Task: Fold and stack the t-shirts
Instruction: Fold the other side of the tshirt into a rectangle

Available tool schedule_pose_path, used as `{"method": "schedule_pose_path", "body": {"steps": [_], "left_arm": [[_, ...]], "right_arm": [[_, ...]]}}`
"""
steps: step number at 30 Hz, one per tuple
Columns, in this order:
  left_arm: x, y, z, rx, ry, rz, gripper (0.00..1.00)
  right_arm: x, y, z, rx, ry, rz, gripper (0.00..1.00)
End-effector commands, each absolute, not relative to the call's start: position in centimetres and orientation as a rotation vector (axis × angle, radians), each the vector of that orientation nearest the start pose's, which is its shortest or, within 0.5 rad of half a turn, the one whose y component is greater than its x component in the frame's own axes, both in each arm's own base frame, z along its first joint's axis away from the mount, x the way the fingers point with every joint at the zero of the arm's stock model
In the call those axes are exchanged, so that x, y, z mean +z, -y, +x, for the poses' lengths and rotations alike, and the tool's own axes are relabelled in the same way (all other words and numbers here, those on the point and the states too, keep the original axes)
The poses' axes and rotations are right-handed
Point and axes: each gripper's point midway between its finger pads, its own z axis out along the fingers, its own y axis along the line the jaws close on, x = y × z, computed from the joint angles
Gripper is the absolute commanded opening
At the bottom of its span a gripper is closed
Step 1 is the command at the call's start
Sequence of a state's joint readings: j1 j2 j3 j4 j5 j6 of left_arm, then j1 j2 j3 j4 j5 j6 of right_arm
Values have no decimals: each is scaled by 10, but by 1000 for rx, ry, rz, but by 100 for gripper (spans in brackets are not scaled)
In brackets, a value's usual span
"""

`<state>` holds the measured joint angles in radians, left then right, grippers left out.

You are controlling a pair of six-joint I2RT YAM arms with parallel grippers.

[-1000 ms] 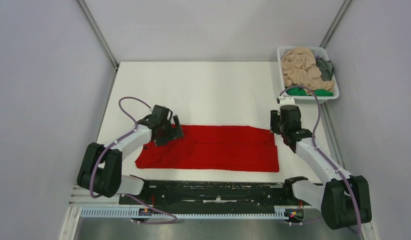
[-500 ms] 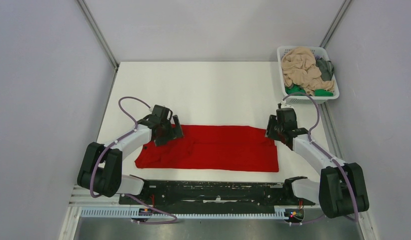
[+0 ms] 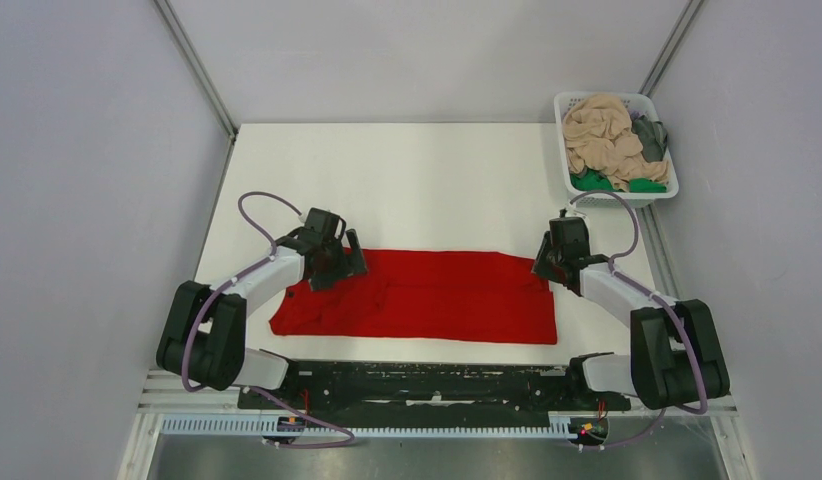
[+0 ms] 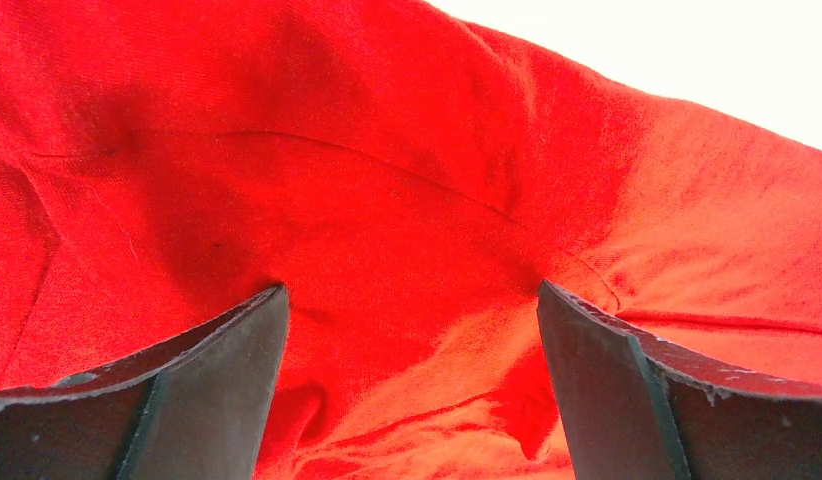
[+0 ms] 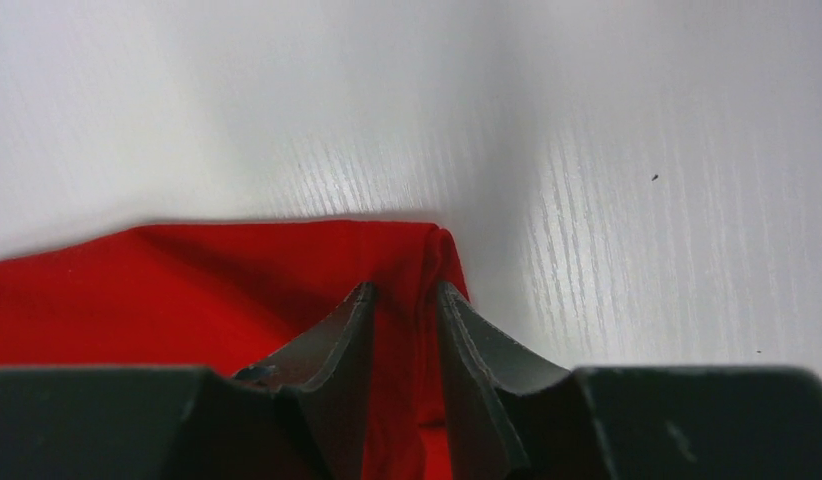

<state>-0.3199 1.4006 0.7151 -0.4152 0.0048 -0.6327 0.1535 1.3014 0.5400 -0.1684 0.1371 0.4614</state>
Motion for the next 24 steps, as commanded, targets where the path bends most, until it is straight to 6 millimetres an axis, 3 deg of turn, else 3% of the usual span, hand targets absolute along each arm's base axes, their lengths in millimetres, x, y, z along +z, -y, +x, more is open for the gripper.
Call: {"method": "schedule_pose_path", "body": {"steps": [1, 6, 9, 12, 21, 24], "left_arm": [[17, 106, 267, -250, -2684, -468, 100], [17, 104, 266, -238, -2686, -468, 100], [16, 104, 266, -230, -2686, -470, 100], [16, 103, 266, -227, -2688, -470, 100], [16, 97, 265, -192, -2688, -479, 100], [16, 97, 266, -189, -2689, -480, 100]], "right_arm": [[22, -39, 301, 117, -2377, 480, 28], [28, -35, 308, 90, -2345, 478, 14], [33, -32, 313, 65, -2333, 456, 0], [38, -28, 319, 31, -2330, 427, 0], [63, 13, 325, -312, -2367, 254, 0], [62, 13, 326, -332, -2391, 187, 3]]}}
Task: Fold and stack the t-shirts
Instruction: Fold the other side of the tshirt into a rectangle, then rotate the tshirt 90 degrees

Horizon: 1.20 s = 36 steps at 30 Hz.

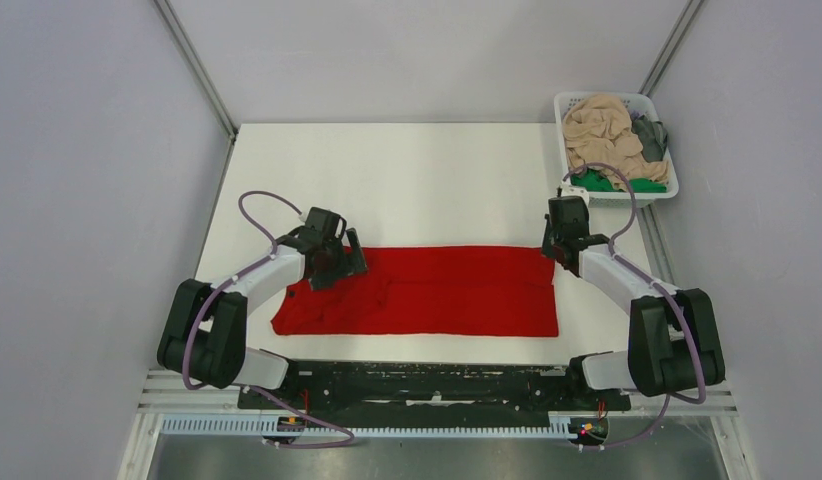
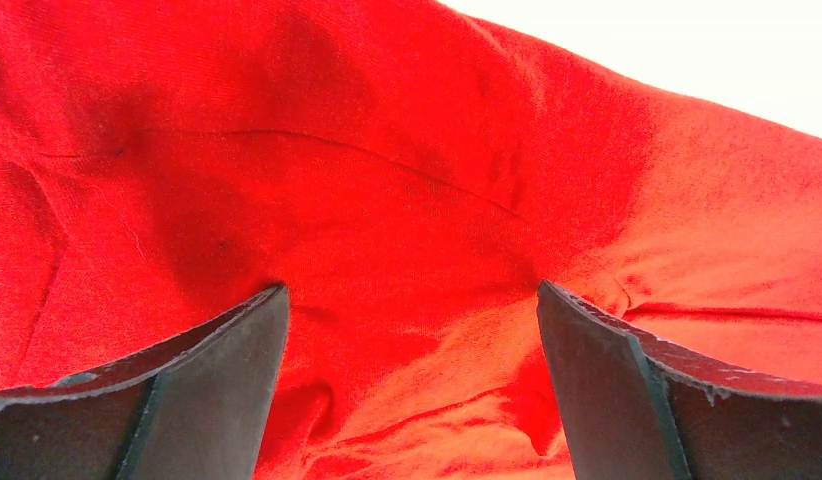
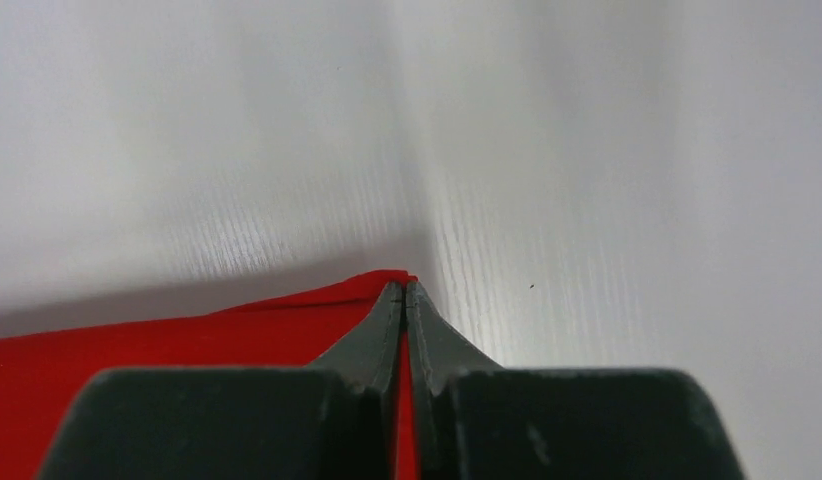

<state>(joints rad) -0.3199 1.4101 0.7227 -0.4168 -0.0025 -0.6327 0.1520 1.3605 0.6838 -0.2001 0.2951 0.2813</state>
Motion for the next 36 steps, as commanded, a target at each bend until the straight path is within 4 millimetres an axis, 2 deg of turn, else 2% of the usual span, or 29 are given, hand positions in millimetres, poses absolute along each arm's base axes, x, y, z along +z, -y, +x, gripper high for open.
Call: {"method": "schedule_pose_path", "body": {"steps": [1, 5, 7, 9, 10, 11, 13, 15, 16, 18, 20, 22, 27, 29, 33, 34, 36], "left_arm": [[16, 97, 266, -188, -2689, -478, 100], [15, 95, 266, -172, -2689, -484, 100], [15, 94, 267, -165, -2688, -491, 100], [16, 94, 268, -158, -2684, -501, 100], [17, 94, 269, -159, -2679, -512, 100], [17, 94, 271, -160, -2674, -526, 100], [18, 96, 278, -171, -2658, -559, 100], [16, 98, 288, -167, -2652, -608, 100], [15, 98, 295, -167, -2649, -637, 100], [11, 102, 312, -186, -2647, -688, 100], [11, 110, 341, -222, -2639, -721, 100], [9, 116, 368, -221, -2643, -736, 100], [16, 139, 443, -262, -2612, -750, 100], [18, 156, 477, -337, -2591, -754, 100], [19, 216, 528, -568, -2533, -702, 100], [12, 231, 537, -596, -2529, -687, 100], [18, 266, 568, -728, -2476, -641, 100]], "right_arm": [[61, 13, 326, -326, -2399, 176, 10], [55, 13, 319, -331, -2434, 183, 50], [58, 16, 319, -350, -2422, 209, 63], [68, 17, 323, -343, -2380, 246, 71], [72, 10, 327, -288, -2362, 240, 81], [76, -5, 332, -176, -2346, 211, 97], [83, -46, 340, 107, -2297, 119, 98], [88, -93, 337, 379, -2248, 12, 98], [86, -113, 330, 455, -2252, -59, 98], [89, -146, 327, 487, -2208, -207, 98], [80, -168, 319, 489, -2212, -326, 98], [66, -178, 313, 511, -2239, -357, 98], [22, -177, 295, 509, -2366, -342, 98], [13, -177, 286, 499, -2397, -376, 98], [10, -189, 258, 573, -2410, -526, 98], [11, -197, 247, 613, -2407, -589, 98], [15, -213, 225, 709, -2375, -712, 98]]}}
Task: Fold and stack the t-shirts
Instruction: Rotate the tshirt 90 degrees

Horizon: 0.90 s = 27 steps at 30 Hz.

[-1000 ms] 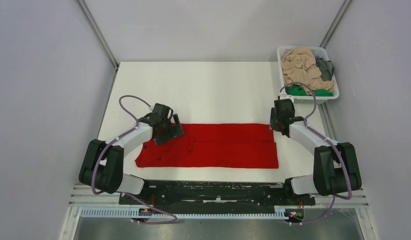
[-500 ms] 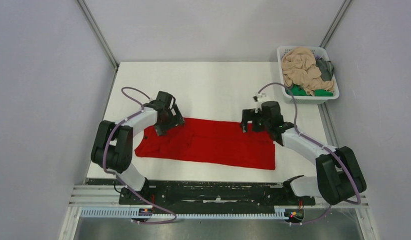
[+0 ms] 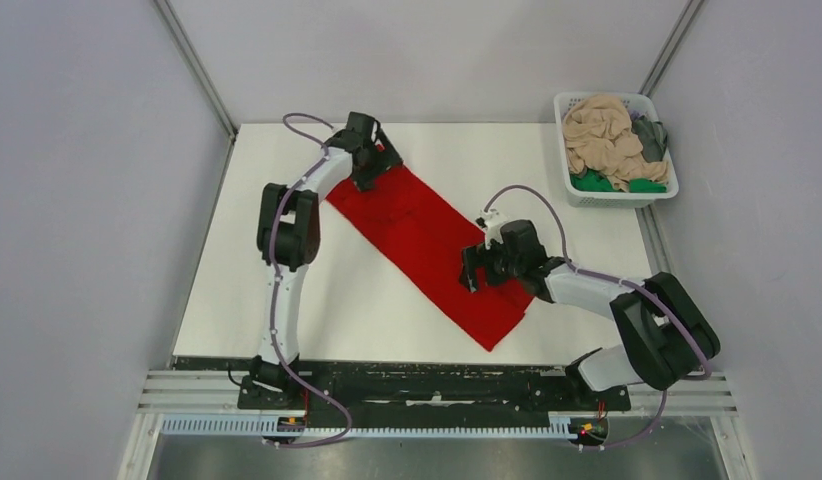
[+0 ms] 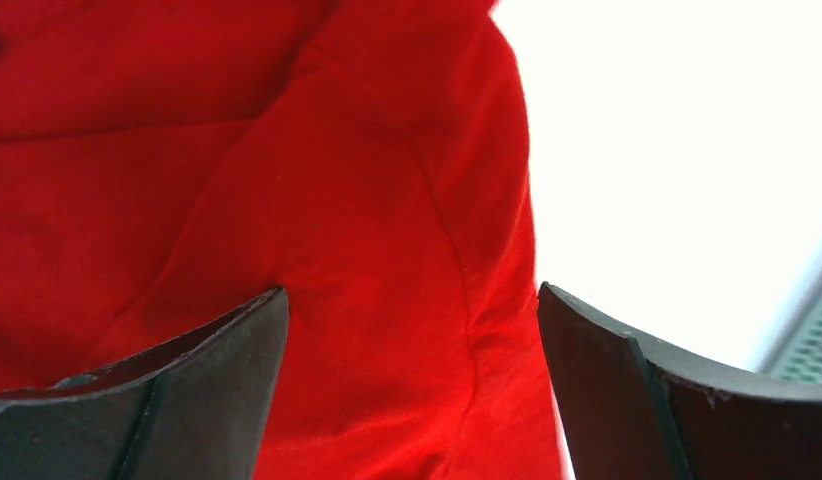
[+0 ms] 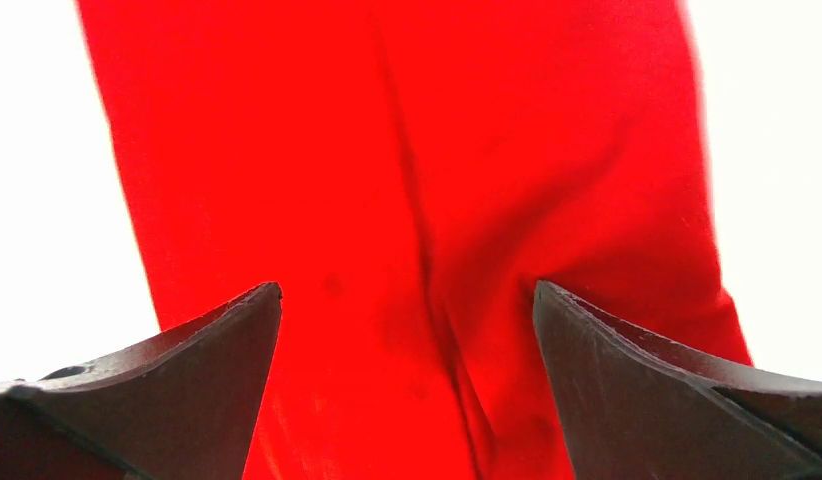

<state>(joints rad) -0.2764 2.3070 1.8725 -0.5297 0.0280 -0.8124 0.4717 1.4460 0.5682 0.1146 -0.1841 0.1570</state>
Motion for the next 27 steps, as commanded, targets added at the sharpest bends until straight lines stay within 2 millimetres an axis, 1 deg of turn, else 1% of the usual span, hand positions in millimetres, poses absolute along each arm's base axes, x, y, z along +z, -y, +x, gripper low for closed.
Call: {"method": "schedule_pose_path", "body": {"steps": [1, 2, 4, 5, 6, 7, 8, 10, 11, 13, 14, 15, 16, 18, 21, 23, 25, 27], "left_arm": [[15, 284, 579, -811, -2455, -634, 100], [18, 304, 596, -920, -2395, -619, 100], [19, 339, 621, -1109, -2278, -599, 100], [18, 353, 628, -1187, -2229, -612, 100], [32, 367, 636, -1274, -2145, -586, 100], [36, 375, 640, -1318, -2095, -601, 100], [43, 376, 646, -1328, -2044, -611, 100], [53, 375, 653, -1285, -1998, -593, 100], [57, 372, 654, -1260, -1994, -583, 100], [64, 364, 657, -1175, -2001, -565, 100], [64, 358, 655, -1116, -2024, -557, 100], [69, 352, 656, -1072, -2023, -557, 100], [69, 347, 657, -1040, -2025, -555, 100], [82, 341, 659, -1016, -2013, -556, 100], [111, 349, 656, -1043, -1977, -517, 100], [136, 351, 654, -1039, -1949, -476, 100], [167, 351, 650, -1042, -1917, -433, 100], [203, 345, 644, -1027, -1890, -387, 100]], "right_arm": [[20, -225, 214, 780, -2335, -778, 98], [23, -237, 202, 849, -2293, -839, 98], [32, -263, 182, 992, -2225, -943, 98], [35, -275, 173, 1052, -2215, -993, 98], [34, -284, 168, 1078, -2215, -1027, 98], [35, -292, 165, 1078, -2207, -1058, 98], [34, -297, 166, 1052, -2209, -1065, 98], [40, -307, 168, 1026, -2174, -1093, 98], [44, -310, 170, 1007, -2155, -1099, 98], [52, -311, 177, 974, -2124, -1089, 98], [55, -311, 180, 960, -2122, -1079, 98], [58, -311, 180, 964, -2119, -1072, 98], [61, -312, 178, 973, -2110, -1073, 98], [67, -311, 177, 985, -2070, -1065, 98], [84, -310, 181, 986, -1953, -1017, 98], [105, -309, 193, 937, -1892, -969, 98], [124, -305, 205, 894, -1851, -888, 98], [136, -298, 214, 855, -1836, -802, 98]]}}
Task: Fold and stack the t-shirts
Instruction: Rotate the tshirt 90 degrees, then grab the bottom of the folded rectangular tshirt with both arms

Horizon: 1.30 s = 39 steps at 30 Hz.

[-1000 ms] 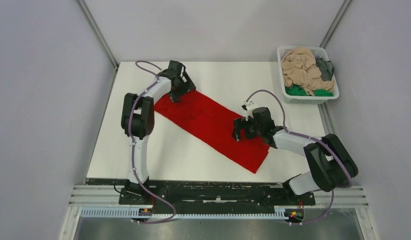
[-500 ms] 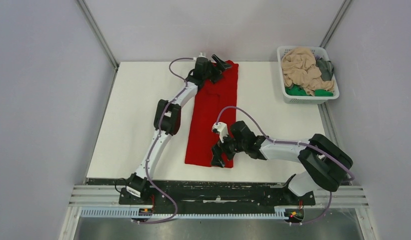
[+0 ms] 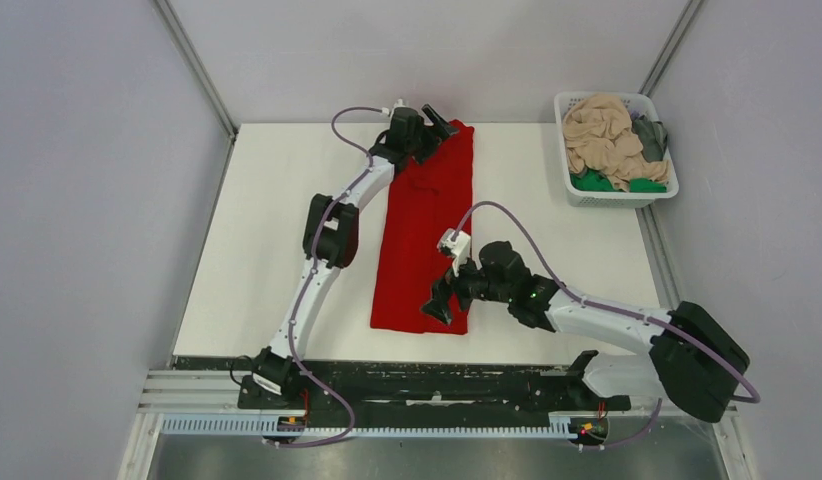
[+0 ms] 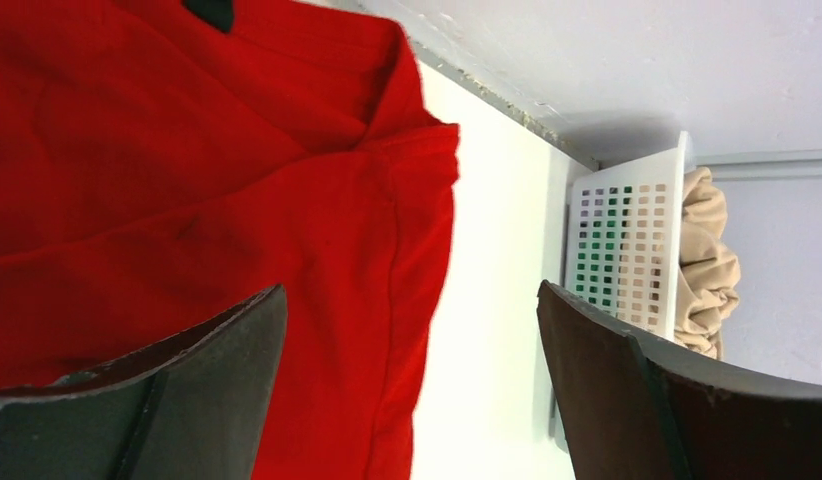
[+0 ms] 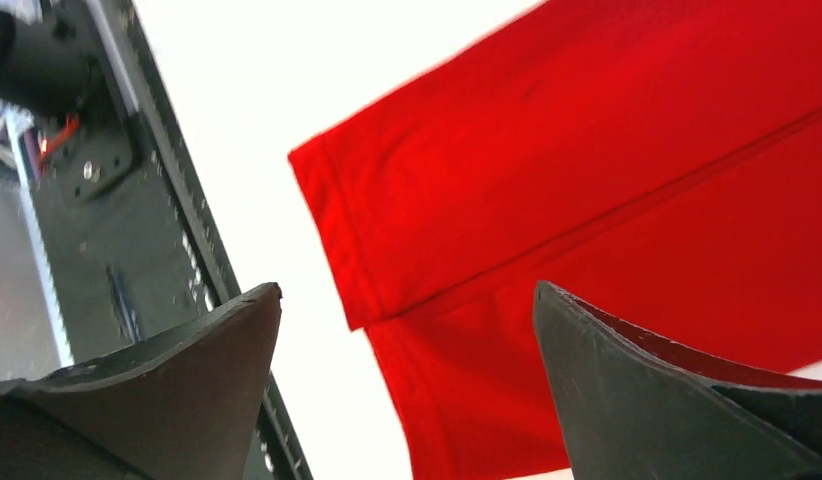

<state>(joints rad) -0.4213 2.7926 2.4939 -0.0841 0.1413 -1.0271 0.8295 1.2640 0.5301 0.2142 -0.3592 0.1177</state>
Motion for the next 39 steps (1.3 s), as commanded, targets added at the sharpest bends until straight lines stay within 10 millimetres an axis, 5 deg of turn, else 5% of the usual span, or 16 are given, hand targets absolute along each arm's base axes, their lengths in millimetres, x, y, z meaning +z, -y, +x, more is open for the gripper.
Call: {"method": "schedule_pose_path", "body": {"steps": [1, 5, 7, 12, 16, 22, 29, 39], "left_arm": [[217, 342, 640, -1015, -1882, -360, 100], [288, 334, 600, -1017, -1849, -215, 100], [301, 323, 569, -987, -1889, -157, 100], [263, 277, 461, -806, -2088, -145, 100], [177, 244, 367, -689, -2229, -271, 100], [111, 224, 262, -647, -2418, -297, 100], [73, 176, 203, -507, -2525, -368, 94], [34, 180, 167, -516, -2737, -275, 66]], "right_arm": [[139, -292, 217, 836, -1835, -761, 98], [141, -263, 222, 785, -1859, -547, 98], [136, -252, 217, 775, -1872, -518, 98], [121, -241, 190, 800, -1911, -632, 98], [96, -241, 161, 873, -2047, -737, 98], [59, -233, 141, 864, -2200, -827, 90], [39, -229, 150, 800, -2233, -780, 77], [24, -228, 148, 814, -2272, -721, 59]]}}
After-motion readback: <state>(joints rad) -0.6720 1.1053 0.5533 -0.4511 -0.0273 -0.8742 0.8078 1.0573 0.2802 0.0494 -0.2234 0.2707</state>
